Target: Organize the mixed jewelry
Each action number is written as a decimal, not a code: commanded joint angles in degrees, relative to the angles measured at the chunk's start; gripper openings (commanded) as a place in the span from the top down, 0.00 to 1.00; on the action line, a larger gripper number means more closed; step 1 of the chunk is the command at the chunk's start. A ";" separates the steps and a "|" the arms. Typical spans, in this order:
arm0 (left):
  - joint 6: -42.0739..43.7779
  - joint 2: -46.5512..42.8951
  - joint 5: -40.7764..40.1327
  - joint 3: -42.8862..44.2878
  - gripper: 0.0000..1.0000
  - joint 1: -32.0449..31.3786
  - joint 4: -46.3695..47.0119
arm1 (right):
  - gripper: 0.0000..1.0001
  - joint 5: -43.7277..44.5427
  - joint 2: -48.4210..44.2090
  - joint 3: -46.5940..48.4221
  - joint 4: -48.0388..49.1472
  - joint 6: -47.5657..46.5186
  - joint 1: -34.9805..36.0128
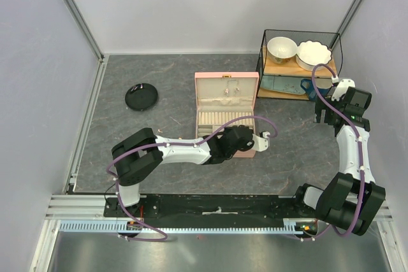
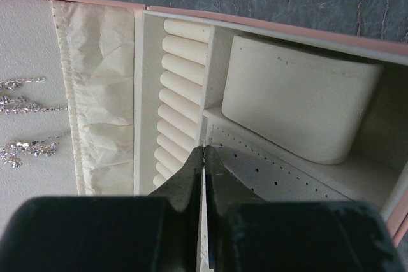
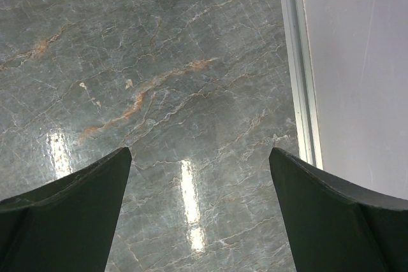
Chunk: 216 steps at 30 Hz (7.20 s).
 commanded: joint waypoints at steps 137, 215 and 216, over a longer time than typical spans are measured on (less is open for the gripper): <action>65.72 -0.95 66.11 7.23 0.70 66.98 -63.87 | 0.02 -5.53 -1.08 -0.38 0.72 -0.99 -0.95; 53.42 2.13 58.02 2.31 0.93 61.09 -59.57 | 0.02 -4.74 -2.67 -1.09 0.81 -1.34 -0.95; 53.07 2.13 58.20 2.22 0.96 61.00 -59.66 | 0.02 -4.57 -2.75 -1.17 0.72 -1.34 -1.04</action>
